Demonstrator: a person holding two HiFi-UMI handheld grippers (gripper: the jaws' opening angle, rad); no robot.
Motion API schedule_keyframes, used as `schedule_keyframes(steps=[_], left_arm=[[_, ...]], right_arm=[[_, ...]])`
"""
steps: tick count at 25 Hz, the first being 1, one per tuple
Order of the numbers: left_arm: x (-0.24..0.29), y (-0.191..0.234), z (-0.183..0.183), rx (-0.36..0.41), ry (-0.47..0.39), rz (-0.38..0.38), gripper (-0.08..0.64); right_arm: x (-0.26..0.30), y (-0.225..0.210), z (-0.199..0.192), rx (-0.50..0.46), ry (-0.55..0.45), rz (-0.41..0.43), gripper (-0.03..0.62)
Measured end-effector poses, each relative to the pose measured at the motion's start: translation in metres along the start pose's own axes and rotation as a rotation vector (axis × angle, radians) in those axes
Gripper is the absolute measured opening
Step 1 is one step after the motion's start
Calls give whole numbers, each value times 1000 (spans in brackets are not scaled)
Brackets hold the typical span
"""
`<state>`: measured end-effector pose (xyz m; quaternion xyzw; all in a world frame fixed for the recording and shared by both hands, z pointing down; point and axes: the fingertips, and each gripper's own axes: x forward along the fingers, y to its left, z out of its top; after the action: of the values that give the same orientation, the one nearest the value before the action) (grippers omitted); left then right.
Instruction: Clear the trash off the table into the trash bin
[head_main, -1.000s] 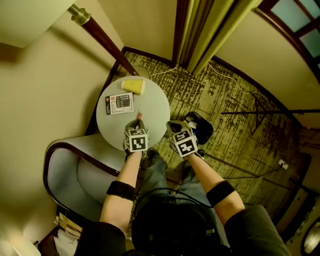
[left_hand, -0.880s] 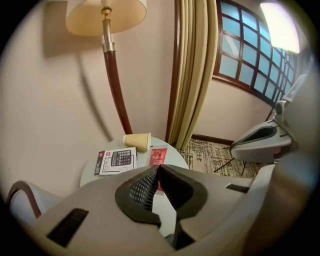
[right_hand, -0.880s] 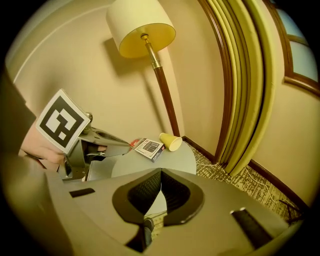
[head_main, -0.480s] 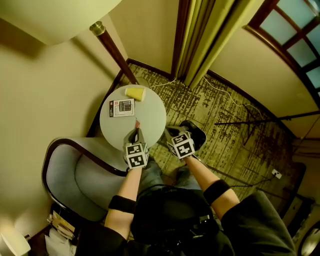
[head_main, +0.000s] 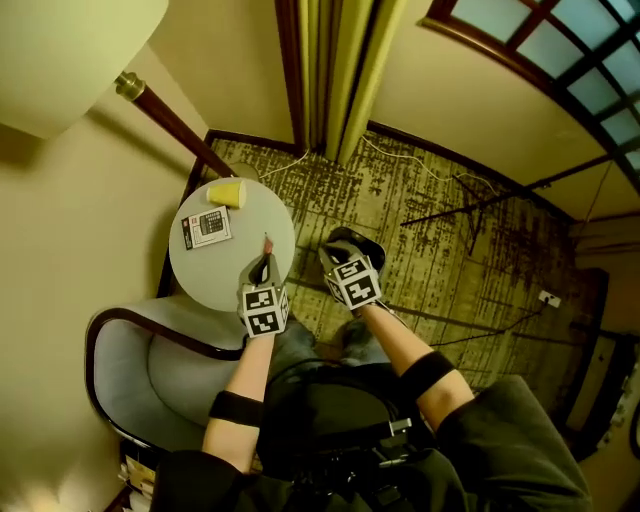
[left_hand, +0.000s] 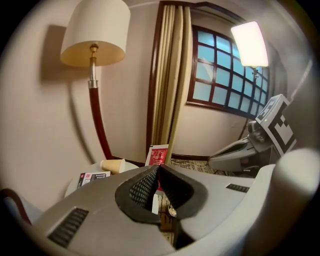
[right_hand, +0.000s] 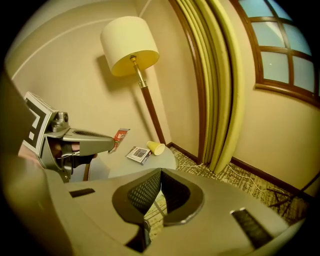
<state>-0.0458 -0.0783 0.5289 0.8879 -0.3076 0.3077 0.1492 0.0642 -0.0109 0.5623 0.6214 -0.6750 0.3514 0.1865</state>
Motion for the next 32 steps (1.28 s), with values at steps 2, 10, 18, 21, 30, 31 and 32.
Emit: schedule_keyframes(steps=[2, 10, 18, 21, 30, 31, 32], left_arm=[[11, -32, 7, 36, 9, -70, 14], [44, -171, 16, 243, 40, -321, 14], [59, -239, 7, 347, 59, -443, 14], [68, -246, -5, 358, 89, -456, 14], [140, -268, -86, 410, 213, -491, 14], [151, -272, -97, 414, 228, -495, 14], [161, -277, -108, 413, 245, -503, 14]], right_arm=[[-16, -24, -10, 43, -13, -51, 0], [-113, -125, -75, 263, -72, -304, 0], [-147, -151, -118, 372, -94, -393, 0], [-142, -153, -129, 389, -84, -393, 0], [-84, -188, -188, 456, -65, -374, 0], [-75, -194, -197, 467, -64, -369, 0], [-66, -201, -207, 477, -63, -365, 0]])
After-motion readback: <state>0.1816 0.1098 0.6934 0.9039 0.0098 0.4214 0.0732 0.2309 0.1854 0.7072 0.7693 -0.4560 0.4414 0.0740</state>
